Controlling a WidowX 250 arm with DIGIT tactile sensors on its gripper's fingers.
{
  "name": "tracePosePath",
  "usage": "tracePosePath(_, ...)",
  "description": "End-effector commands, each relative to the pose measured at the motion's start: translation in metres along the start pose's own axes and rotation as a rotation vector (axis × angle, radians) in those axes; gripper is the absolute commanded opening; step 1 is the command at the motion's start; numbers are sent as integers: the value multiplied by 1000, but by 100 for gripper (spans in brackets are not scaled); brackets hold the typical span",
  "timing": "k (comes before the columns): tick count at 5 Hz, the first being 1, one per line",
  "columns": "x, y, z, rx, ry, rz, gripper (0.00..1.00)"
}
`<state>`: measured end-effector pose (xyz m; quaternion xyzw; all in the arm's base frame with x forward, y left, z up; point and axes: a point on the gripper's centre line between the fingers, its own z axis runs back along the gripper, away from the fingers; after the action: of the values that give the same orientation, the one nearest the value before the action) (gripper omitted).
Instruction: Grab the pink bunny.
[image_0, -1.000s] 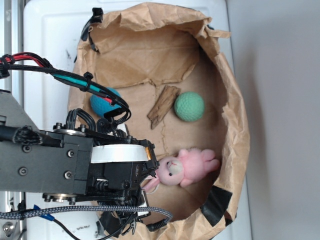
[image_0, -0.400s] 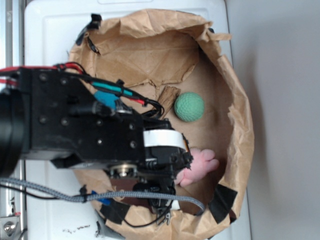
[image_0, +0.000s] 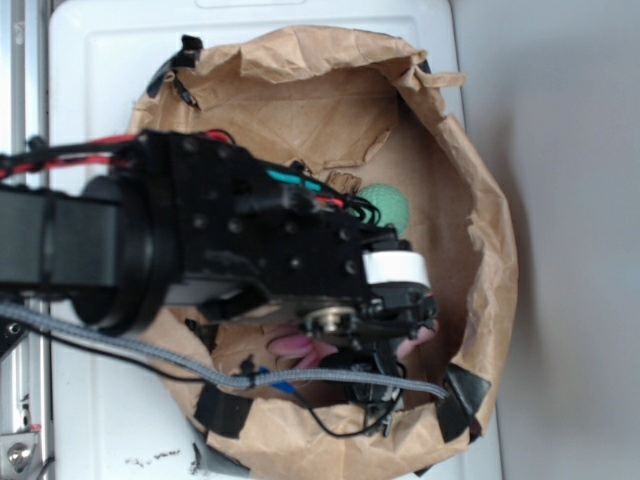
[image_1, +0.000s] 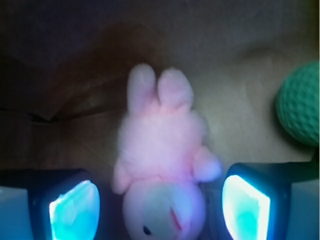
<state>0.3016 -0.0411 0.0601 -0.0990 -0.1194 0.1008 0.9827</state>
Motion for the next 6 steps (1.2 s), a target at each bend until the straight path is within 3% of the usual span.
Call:
tracePosePath(1, 10, 3, 7, 26, -85, 49, 0)
tracePosePath(2, 4, 8, 17, -4, -74, 72, 0)
tracePosePath(4, -13, 15, 33, -7, -76, 104, 0)
tracePosePath(5, 18, 5, 40, 0, -41, 150, 0)
tracePosePath(6, 19, 4, 57, 12, 11, 169, 0)
